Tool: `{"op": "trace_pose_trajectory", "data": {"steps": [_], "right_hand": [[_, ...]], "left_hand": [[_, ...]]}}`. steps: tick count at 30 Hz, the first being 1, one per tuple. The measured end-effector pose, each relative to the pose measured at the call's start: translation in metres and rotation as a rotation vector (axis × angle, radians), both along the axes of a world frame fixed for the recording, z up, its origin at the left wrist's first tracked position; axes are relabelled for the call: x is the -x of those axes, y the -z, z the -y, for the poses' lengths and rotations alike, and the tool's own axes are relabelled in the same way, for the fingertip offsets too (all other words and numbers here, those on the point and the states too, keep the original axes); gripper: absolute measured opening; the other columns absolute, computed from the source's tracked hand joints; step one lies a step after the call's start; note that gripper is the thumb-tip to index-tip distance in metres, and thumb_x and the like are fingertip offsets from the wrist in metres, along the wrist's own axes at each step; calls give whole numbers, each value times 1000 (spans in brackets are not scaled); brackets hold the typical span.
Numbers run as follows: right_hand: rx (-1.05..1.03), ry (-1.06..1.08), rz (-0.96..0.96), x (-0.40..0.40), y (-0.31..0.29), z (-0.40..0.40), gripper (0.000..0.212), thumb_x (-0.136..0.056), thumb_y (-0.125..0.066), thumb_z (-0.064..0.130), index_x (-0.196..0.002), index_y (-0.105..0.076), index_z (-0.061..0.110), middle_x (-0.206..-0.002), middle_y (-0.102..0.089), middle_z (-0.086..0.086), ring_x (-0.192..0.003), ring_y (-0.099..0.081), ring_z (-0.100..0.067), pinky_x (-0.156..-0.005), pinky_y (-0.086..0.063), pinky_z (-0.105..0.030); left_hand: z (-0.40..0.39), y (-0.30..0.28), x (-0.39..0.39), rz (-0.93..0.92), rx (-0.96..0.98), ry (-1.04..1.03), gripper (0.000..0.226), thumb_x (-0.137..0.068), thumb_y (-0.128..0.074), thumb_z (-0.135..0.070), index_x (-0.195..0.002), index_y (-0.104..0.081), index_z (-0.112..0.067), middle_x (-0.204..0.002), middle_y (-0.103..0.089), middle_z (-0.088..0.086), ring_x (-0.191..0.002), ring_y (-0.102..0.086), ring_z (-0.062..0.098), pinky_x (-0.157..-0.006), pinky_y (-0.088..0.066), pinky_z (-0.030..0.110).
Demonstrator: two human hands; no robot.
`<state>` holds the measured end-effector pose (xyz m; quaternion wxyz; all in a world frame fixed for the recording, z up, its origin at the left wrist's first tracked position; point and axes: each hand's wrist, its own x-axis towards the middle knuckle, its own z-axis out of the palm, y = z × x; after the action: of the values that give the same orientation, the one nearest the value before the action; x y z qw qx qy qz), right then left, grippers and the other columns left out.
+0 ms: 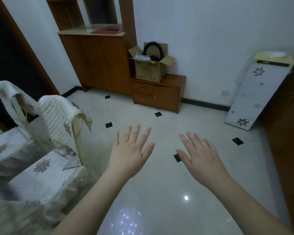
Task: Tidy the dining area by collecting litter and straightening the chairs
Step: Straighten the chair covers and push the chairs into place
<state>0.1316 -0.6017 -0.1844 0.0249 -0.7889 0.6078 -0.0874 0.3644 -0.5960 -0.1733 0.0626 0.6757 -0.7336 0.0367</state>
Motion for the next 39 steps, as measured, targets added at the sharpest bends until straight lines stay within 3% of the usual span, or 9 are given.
{"op": "trace_pose_trajectory", "data": {"steps": [5, 12, 16, 21, 26, 34, 39], "right_hand": [[-4, -84, -4, -13, -1, 68, 71, -90, -1, 60, -150, -22, 29, -157, -26, 5, -144, -19, -19, -116, -11, -37], [-84, -222, 10, -88, 14, 147, 78, -84, 1, 72, -151, -12, 34, -160, -16, 6, -146, -10, -18, -118, -8, -39], [-39, -292, -35, -151, 15, 197, 76, -85, -1, 72, -151, -6, 35, -161, -6, 7, -147, -2, -17, -117, -3, -37], [15, -350, -99, -205, 12, 256, 76, -87, -6, 73, -152, -8, 34, -162, 1, 4, -147, 7, -20, -115, 8, -36], [-7, -303, -91, -231, 16, 304, 76, -87, -4, 72, -152, -3, 34, -162, 5, 4, -147, 10, -20, -117, 6, -38], [-3, -341, -59, -257, 30, 405, 69, -92, -5, 59, -152, -16, 28, -161, -11, 0, -148, -4, -24, -117, -2, -39], [13, -370, -90, -271, 37, 494, 69, -92, -6, 59, -152, -13, 27, -160, -14, -2, -147, -10, -24, -117, -2, -37]], "left_hand": [[48, 5, -5, -6, -4, -62, 62, -90, 5, -65, -148, 11, -44, -162, -6, -3, -149, -3, 22, -118, -2, 50], [108, 23, -66, -21, 17, -141, 70, -87, 7, -69, -150, 9, -41, -163, 2, 0, -148, 5, 24, -120, 0, 46], [146, 27, -116, -61, 34, -206, 69, -86, 8, -71, -149, 11, -42, -162, 7, -5, -148, 11, 20, -116, 5, 52], [191, 23, -173, -6, 23, -285, 72, -87, 9, -69, -152, 2, -38, -163, -5, 0, -149, 1, 26, -116, 2, 53], [244, 30, -200, -6, 0, -258, 67, -91, 5, -64, -153, 2, -36, -163, -5, 2, -149, 1, 26, -117, -3, 53], [343, 54, -224, -54, -31, -281, 62, -95, 7, -57, -153, 0, -35, -163, -6, 1, -149, 1, 24, -118, -6, 52], [414, 52, -237, -5, -17, -349, 62, -97, -9, -54, -152, -24, -28, -159, -24, 7, -147, -15, 30, -117, -11, 53]]}}
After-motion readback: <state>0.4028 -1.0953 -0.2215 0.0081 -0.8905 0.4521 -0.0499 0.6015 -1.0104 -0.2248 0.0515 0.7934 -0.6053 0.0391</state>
